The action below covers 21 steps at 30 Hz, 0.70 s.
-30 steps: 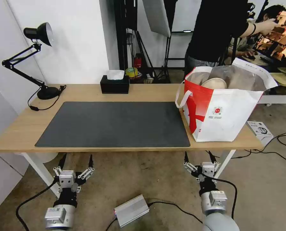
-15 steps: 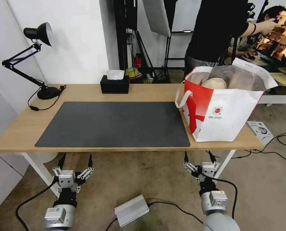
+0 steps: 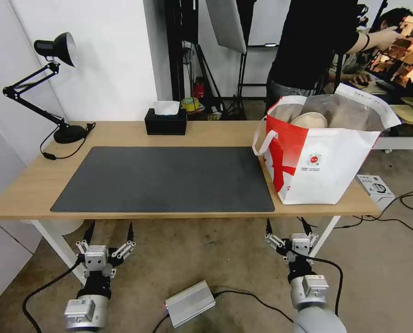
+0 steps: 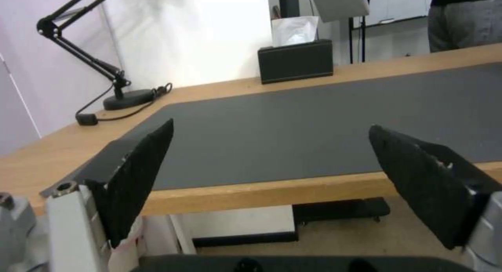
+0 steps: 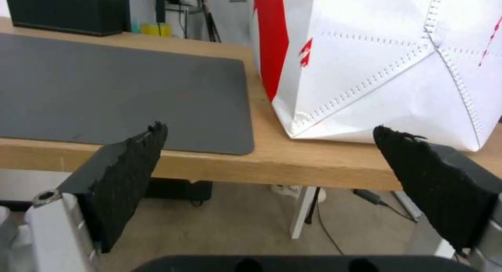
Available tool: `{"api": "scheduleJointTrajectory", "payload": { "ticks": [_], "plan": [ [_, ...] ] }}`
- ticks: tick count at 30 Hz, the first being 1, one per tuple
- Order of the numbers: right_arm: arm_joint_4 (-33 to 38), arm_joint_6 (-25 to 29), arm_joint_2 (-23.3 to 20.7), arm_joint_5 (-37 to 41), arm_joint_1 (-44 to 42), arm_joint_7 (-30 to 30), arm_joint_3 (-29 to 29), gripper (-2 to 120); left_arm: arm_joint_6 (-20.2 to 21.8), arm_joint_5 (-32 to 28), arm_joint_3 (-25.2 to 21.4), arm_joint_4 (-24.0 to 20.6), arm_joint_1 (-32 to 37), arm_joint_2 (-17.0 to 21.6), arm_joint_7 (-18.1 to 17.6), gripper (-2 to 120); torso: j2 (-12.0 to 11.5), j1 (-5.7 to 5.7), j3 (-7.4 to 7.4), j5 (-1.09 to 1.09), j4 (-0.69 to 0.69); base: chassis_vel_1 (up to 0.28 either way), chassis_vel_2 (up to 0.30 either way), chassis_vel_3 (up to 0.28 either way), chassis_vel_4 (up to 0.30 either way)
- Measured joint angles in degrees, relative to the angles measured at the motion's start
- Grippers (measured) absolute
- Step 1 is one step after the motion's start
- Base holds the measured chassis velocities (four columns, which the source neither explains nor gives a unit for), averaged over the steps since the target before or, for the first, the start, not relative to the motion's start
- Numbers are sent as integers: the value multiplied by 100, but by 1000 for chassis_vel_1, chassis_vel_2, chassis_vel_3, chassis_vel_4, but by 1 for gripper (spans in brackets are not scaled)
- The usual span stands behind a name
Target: Pick up the trash from the table and place it into the takeout bag.
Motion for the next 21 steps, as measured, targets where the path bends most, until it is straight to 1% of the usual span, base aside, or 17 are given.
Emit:
{"api": "scheduleJointTrajectory", "payload": {
  "ticks": [21],
  "plan": [
    [0,0,0,0,0,1,-1,100,3,-1,0,0,0,0,2,100,0,0,0,0,0,0,0,0,0]
  ]
}}
